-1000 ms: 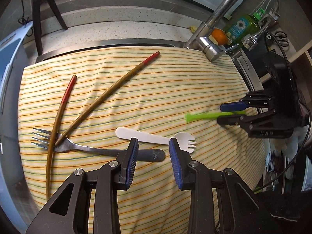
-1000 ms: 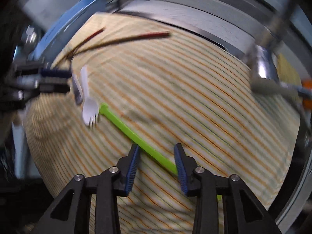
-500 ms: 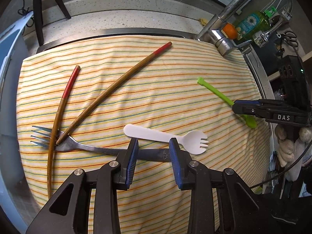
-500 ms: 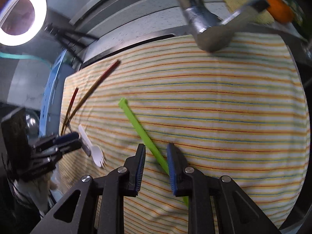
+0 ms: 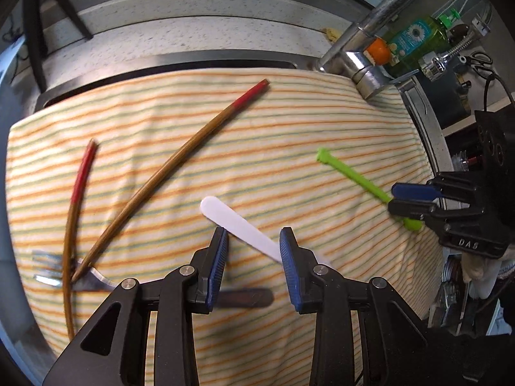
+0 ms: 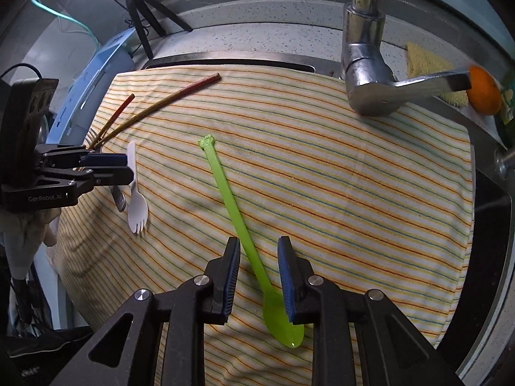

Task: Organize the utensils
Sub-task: 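Grasp the white plastic fork with the left gripper while the right grasps the green spoon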

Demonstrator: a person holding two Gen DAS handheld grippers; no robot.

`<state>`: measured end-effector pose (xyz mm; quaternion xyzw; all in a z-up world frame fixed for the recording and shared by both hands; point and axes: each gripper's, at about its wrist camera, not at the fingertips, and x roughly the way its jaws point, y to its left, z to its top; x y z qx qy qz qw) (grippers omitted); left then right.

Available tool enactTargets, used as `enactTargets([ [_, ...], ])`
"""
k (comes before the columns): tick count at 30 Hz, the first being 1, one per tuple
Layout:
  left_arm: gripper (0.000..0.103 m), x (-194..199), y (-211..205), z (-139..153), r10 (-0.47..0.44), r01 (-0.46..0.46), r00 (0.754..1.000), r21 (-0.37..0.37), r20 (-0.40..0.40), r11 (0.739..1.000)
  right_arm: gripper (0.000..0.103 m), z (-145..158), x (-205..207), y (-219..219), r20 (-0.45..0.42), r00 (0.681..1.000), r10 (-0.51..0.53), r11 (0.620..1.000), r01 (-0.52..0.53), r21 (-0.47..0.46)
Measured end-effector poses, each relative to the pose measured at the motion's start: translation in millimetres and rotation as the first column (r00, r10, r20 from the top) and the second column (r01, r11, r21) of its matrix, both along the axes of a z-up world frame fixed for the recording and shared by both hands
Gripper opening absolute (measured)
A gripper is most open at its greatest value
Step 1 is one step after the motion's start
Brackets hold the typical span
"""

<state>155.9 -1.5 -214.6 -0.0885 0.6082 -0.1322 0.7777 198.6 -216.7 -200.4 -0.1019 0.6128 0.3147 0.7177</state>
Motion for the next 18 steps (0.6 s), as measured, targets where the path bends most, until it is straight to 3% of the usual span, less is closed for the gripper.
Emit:
enactTargets([
  [7, 0.037, 25.1, -45.9, 2.6, -0.096, 0.094, 0.994, 0.052, 0.045, 0.994, 0.022, -4.6, 3.1, -1.5, -0.022, 1.0, -0.014, 1.0, 0.015, 0.022],
  [14, 0.037, -0.2, -52.3, 4.3, -0.129, 0.12, 0.99, 0.139, 0.054, 0.983, 0.022, -2.8, -4.9, 12.9, 0.042, 0.995, 0.093, 0.994, -0.091, -0.054],
  [18, 0.037, -8.6, -45.5, 0.9, -0.136, 0.126, 0.989, 0.155, 0.056, 0.98, 0.019, -4.0, -4.7, 13.4, 0.045, 0.996, 0.078, 0.995, -0.075, -0.062],
])
